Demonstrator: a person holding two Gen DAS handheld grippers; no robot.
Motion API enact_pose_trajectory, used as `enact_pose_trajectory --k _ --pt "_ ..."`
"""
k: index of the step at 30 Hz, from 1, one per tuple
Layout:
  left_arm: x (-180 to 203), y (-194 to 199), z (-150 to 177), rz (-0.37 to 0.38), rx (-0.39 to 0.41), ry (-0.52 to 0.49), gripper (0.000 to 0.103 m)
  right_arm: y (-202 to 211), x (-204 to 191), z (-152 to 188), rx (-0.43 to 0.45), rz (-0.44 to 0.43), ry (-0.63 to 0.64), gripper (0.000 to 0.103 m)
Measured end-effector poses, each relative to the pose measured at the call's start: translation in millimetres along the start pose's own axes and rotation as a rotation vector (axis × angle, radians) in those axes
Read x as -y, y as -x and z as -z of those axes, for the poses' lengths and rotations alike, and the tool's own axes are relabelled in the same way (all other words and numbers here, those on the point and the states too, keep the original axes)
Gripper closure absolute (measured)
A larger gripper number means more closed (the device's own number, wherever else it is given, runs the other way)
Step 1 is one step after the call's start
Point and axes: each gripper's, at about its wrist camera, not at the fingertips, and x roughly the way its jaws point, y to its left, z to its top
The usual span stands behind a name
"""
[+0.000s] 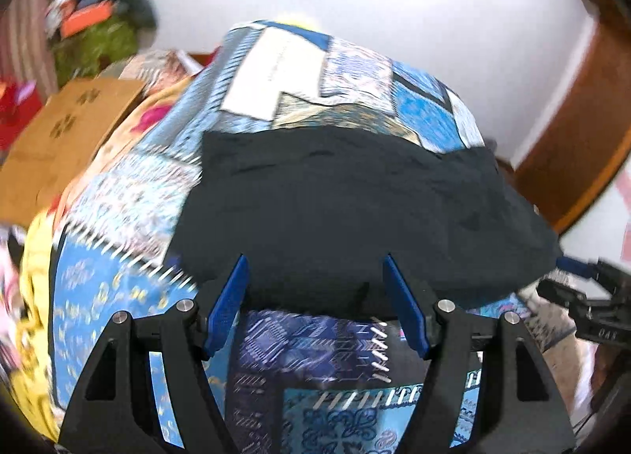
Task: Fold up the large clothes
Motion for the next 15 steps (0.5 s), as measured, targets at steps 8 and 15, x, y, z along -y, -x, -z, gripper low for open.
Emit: enact_pose_trajectory --k 8,15 --pt "-57 -34 7 0.117 -0.178 0.261 0.033 -2 -13 -23 0.077 0.014 0.02 0.032" --pt "-72 -66 17 0.383 -0.223 0.47 0.033 -42 -21 -31 -0.009 -0.025 0.025 0.032"
